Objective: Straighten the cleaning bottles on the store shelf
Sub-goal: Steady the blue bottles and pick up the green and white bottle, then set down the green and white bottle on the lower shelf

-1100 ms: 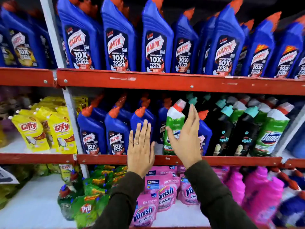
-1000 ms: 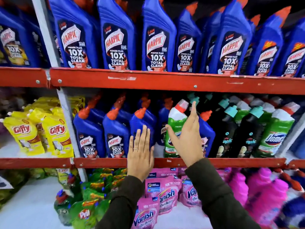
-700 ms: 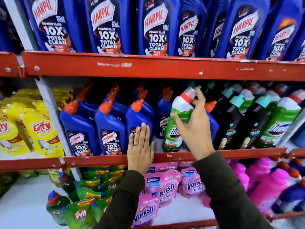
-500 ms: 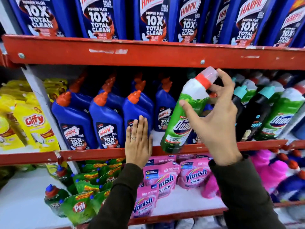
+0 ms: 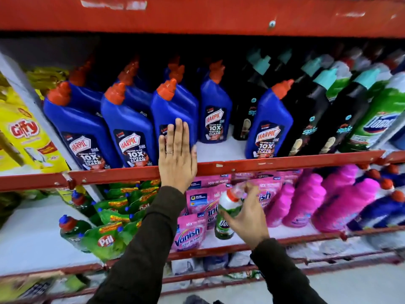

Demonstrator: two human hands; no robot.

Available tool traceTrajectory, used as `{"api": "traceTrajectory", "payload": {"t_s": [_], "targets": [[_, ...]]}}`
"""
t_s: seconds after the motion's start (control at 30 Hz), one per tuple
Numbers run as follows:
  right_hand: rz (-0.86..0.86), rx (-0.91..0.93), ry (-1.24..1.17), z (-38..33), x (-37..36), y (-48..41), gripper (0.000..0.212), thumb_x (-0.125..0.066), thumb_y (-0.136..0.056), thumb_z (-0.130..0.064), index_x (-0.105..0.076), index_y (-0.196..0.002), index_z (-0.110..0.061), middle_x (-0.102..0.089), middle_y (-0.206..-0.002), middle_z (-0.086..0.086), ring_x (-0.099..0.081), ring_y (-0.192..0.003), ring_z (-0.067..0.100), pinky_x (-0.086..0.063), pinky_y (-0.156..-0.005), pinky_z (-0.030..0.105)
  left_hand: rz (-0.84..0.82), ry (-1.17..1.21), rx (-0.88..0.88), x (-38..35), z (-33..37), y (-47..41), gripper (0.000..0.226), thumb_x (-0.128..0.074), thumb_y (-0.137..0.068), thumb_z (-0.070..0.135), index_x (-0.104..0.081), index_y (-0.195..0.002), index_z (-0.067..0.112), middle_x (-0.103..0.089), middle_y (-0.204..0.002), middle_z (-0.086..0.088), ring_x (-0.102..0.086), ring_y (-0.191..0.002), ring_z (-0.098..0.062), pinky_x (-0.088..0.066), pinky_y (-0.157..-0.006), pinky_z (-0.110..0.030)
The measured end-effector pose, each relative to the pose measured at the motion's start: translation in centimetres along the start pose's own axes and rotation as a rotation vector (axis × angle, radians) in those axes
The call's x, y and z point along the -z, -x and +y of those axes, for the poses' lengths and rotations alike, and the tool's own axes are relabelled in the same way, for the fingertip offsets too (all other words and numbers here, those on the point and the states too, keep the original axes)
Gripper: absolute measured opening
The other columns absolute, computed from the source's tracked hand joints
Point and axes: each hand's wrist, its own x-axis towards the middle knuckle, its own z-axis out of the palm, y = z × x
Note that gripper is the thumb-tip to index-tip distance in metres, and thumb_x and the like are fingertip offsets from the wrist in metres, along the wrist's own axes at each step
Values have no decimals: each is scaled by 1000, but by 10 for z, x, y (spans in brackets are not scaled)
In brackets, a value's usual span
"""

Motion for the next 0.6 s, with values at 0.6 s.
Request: {"api": "traceTrajectory", "payload": {"t_s": [0.6], "targets": [[469, 151, 34, -35, 42, -29, 97, -77, -86, -51, -27, -158, -10, -36, -160, 9, -30, -150, 12, -24, -128, 34, 44, -14, -25, -3, -1, 1, 78, -38, -106, 30, 8, -165, 6, 19, -172, -8, 15, -160, -22, 9, -131, -41]]}}
